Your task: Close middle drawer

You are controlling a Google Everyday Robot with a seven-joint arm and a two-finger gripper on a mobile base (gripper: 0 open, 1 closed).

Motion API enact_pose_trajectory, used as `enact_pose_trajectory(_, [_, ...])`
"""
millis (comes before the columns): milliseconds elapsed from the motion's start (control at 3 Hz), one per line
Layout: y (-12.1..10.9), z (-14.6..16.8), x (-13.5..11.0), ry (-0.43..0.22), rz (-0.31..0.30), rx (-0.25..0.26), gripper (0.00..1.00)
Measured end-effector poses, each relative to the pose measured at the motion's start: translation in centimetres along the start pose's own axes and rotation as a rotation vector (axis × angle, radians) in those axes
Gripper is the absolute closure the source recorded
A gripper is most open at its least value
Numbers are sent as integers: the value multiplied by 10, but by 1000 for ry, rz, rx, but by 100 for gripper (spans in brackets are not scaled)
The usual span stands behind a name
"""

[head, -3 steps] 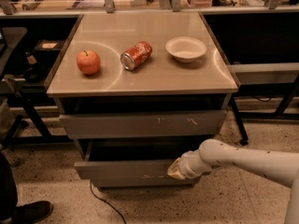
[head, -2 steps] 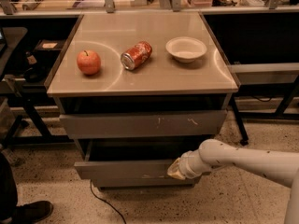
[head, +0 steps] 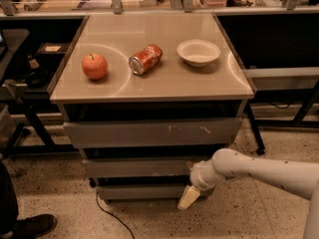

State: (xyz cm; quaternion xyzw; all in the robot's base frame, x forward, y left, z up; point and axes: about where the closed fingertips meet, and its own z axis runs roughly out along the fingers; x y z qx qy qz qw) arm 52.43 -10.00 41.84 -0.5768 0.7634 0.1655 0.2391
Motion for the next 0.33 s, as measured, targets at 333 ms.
enact_pose_trajectory(333, [0, 0, 0, 0, 0, 0, 0])
